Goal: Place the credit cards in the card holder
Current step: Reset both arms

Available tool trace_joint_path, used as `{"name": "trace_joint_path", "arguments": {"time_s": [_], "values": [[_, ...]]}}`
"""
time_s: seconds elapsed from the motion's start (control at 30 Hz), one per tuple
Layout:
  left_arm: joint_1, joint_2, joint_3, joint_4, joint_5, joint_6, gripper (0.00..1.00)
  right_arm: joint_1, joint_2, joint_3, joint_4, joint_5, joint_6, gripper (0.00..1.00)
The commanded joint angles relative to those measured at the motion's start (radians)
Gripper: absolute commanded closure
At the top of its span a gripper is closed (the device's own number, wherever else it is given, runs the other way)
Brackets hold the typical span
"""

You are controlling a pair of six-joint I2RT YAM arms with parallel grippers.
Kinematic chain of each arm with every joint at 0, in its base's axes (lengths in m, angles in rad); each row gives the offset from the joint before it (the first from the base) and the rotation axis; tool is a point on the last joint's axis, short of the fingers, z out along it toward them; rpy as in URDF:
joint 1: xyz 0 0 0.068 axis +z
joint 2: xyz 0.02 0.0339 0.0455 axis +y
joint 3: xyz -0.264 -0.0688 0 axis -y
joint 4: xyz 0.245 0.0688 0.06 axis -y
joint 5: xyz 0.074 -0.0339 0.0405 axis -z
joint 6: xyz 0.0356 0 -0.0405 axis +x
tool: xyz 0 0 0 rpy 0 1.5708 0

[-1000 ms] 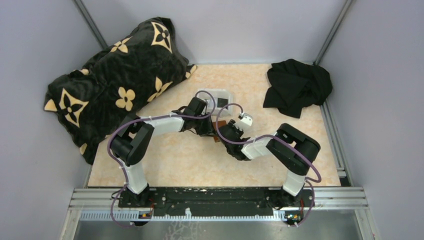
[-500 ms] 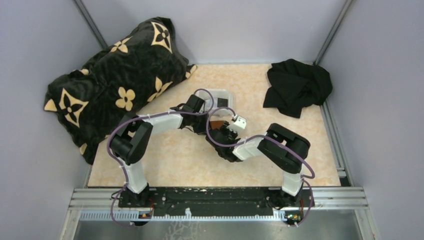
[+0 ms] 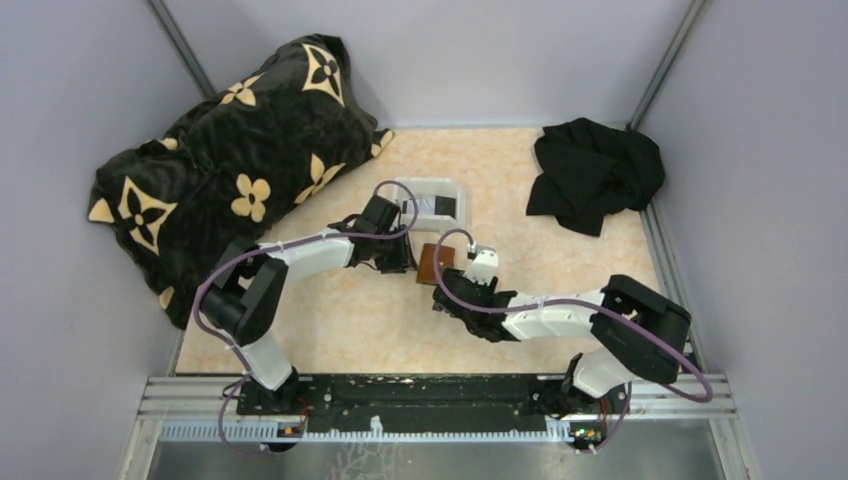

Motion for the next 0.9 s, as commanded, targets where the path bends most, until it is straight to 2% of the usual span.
{"name": "trace_joint_path", "arguments": {"time_s": [0.0, 0.1, 0.27, 0.4, 0.53, 0.73, 0.87], "values": [[0.005, -0.074, -0.005, 0.025, -0.038, -0.009, 0.56, -0.033, -0.072, -0.017, -0.17, -0.04, -0.112, 0.28], [0.005, -0.133, -0.01, 0.051, -0.076, -0.029, 0.54, -0.071, -0.135, 0.012, -0.185, -0.026, -0.191, 0.27], [0.005, -0.285, -0.068, 0.122, -0.24, -0.054, 0.5, -0.179, -0.245, 0.041, -0.164, -0.03, -0.318, 0.24], [0.005, -0.408, -0.139, 0.198, -0.383, -0.051, 0.47, -0.268, -0.278, 0.094, -0.189, 0.014, -0.387, 0.18], [0.005, -0.503, -0.218, 0.275, -0.54, -0.031, 0.47, -0.305, -0.245, 0.172, -0.237, 0.109, -0.424, 0.09], [0.005, -0.529, -0.323, 0.426, -0.728, 0.04, 0.42, -0.305, -0.123, 0.305, -0.357, 0.249, -0.429, 0.01], [0.005, -0.466, -0.306, 0.416, -0.793, 0.067, 0.4, -0.305, -0.103, 0.301, -0.316, 0.254, -0.46, 0.01]]}}
